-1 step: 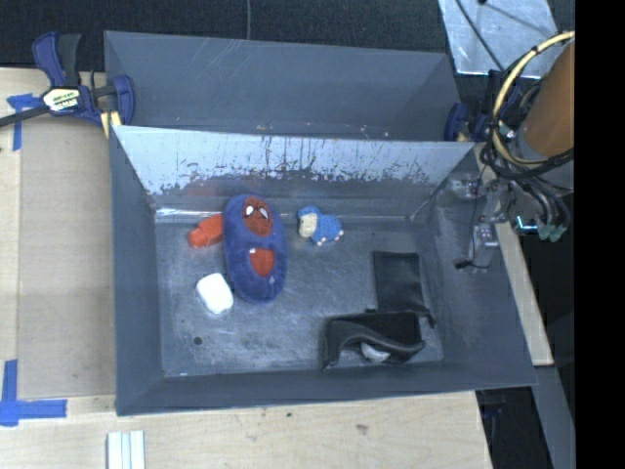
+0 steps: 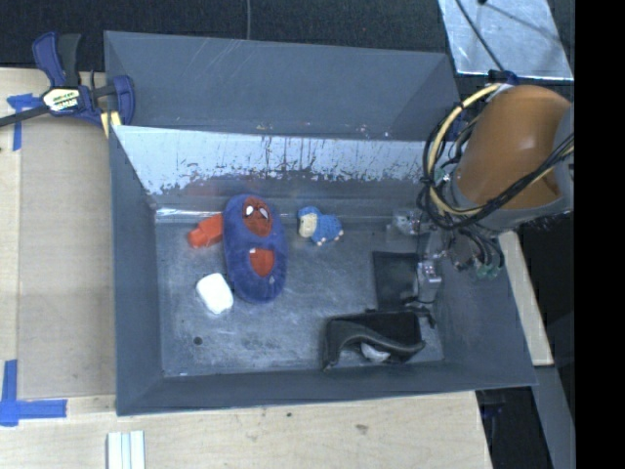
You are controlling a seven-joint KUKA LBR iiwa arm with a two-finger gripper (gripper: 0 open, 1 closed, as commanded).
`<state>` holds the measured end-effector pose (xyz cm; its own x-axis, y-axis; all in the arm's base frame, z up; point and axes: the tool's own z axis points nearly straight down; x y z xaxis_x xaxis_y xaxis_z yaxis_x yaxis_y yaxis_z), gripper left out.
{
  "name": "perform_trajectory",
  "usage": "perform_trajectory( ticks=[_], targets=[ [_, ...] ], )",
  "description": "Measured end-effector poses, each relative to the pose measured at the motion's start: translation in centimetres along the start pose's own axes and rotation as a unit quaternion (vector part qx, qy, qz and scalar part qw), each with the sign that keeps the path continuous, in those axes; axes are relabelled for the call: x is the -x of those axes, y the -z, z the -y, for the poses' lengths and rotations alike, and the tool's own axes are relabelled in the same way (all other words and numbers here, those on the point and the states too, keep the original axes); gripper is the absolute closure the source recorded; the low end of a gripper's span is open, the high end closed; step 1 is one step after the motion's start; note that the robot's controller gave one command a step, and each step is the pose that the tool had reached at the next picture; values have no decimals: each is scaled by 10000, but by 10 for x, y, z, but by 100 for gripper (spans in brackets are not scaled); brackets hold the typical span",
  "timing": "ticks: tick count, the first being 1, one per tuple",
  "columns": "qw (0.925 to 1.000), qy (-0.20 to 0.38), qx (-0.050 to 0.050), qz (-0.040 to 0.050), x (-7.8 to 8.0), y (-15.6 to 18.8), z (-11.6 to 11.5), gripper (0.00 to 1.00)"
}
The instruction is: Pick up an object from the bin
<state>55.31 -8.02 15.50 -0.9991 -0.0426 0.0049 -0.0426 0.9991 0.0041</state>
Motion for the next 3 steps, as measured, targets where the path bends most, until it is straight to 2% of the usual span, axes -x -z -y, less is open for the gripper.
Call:
perform_trajectory(
  ticks=[1,2,3],
  targets=[
    [9999,-17,-42,113,-51,-63,-10,0],
    [9997,152,-57,204,-9,-72,-61,0],
    [9951,972,-57,181,-58,-67,-48,0]
  ],
)
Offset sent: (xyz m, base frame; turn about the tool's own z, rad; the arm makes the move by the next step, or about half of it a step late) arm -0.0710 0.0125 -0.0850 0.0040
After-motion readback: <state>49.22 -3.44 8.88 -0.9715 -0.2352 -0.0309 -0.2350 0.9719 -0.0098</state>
